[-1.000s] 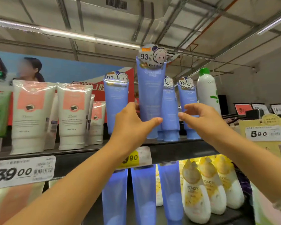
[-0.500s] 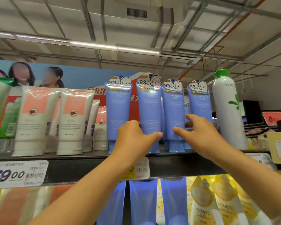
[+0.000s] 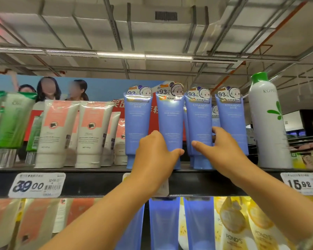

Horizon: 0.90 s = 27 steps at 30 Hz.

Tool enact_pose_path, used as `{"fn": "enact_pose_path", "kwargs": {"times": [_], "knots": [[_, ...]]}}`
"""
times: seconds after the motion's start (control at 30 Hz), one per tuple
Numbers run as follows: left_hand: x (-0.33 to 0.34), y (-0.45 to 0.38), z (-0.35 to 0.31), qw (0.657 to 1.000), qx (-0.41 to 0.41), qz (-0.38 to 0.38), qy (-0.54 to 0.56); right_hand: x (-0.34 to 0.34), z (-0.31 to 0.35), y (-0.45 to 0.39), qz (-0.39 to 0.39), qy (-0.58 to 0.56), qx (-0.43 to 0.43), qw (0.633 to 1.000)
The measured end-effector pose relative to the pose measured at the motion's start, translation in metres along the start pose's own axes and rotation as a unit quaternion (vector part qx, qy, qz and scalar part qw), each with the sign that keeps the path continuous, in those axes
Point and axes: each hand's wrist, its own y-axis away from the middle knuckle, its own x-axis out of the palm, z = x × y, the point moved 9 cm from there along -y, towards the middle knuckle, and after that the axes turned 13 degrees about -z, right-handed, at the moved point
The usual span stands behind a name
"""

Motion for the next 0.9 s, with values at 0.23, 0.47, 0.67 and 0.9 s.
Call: {"fn": "enact_pose_path", "kwargs": {"times": [0.23, 0.47, 0.67, 0.9], "knots": [[0.001, 0.0, 0.003, 0.999, 0.0, -0.004, -0.032, 0.001, 0.001, 0.002, -0.011, -0.022, -0.006, 1.0], [0.002, 0.001, 0.003, 0.999, -0.002, 0.007, -0.045, -0.005, 0.007, 0.005, -0.019, -0.055, -0.028, 0.998], [-0.017, 0.005, -0.01, 0.998, 0.028, 0.001, -0.054, -0.019, 0.024, 0.016, -0.026, -0.166, -0.036, 0.985], [-0.042, 0.04, -0.022, 0.988, -0.016, 0.027, 0.15, -0.037, 0.034, 0.045, -0.027, -0.272, -0.006, 0.962]]}}
